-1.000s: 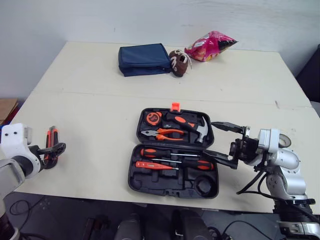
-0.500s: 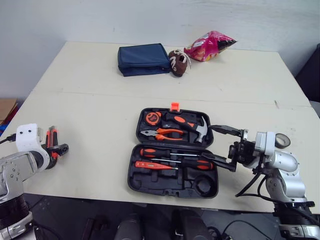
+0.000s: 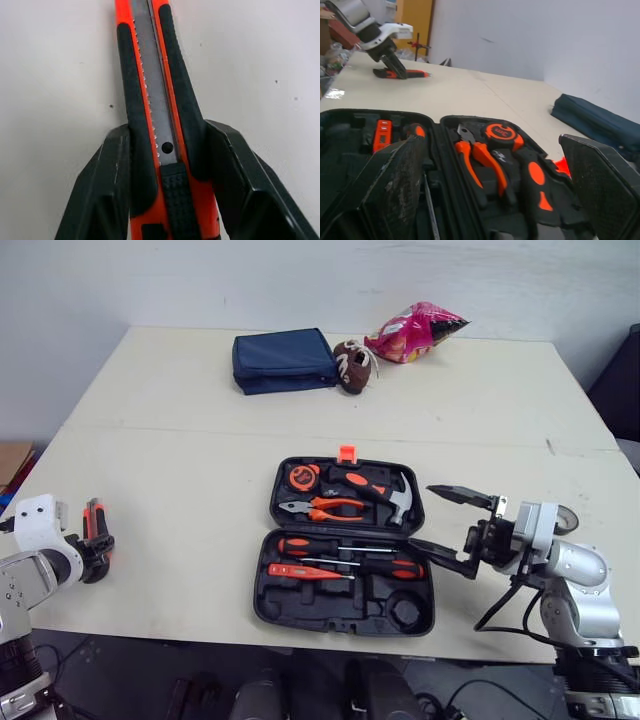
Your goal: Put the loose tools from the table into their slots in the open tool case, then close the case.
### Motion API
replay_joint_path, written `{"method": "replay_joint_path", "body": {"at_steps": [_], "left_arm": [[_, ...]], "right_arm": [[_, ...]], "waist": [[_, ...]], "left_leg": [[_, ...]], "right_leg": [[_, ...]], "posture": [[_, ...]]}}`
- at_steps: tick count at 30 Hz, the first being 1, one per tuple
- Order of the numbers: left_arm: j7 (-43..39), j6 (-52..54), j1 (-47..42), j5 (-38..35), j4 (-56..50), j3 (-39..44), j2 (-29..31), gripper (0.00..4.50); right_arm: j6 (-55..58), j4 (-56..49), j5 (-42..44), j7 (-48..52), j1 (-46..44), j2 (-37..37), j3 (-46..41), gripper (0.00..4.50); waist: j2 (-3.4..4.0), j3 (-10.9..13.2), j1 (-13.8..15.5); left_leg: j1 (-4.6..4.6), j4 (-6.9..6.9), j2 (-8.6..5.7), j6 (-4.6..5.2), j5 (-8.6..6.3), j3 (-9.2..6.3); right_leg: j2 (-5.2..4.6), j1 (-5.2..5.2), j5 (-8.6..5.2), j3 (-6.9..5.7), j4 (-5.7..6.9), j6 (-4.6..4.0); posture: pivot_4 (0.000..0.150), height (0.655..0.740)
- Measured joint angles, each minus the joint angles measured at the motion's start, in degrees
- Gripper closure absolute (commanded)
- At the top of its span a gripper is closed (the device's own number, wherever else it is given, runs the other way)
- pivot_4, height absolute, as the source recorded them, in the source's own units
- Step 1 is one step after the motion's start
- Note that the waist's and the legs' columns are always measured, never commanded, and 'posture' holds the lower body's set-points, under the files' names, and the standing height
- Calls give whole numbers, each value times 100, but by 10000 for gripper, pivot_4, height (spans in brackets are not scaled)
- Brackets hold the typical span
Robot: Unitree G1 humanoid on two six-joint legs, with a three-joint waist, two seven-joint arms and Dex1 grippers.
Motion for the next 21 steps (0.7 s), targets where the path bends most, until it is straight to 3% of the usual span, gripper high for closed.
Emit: {"method": "replay_joint_path", "body": {"at_steps": [6, 9, 14, 21], "left_arm": [[-293, -710, 292, 25, -347, -89, -186, 30225], [-1091, -1501, 654, -69, -947, -477, 118, 30225], [-2765, -3278, 923, -78, -1943, -983, 1074, 30225], [-4835, -4181, -492, -620, -2778, -2981, 1668, 30225]], "right_arm": [[2, 19, 20, 77, 57, -121, -56, 0], [-6, 146, 35, 186, 47, -226, -193, 0], [33, 219, 169, 317, 256, -274, -294, 0], [151, -144, 417, 565, 1104, -440, -562, 0]], "waist": [[14, -5, 28], [-30, 10, 50], [-32, 12, 63], [7, 25, 146]], "left_leg": [[-7, -1, 1, 0, 0, -2], [-22, 5, 2, -1, -1, -16], [-28, -3, 0, 1, -3, -21], [-19, 3, -1, 6, -4, 0]], "right_leg": [[0, -5, 0, -3, 0, 0], [0, -6, 0, -14, -9, -1], [-3, -4, -1, -20, -29, -3], [8, -1, -1, -5, -16, -2]], "posture": [[1500, 7400], [1500, 7400], [1500, 7400], [1500, 7400]]}}
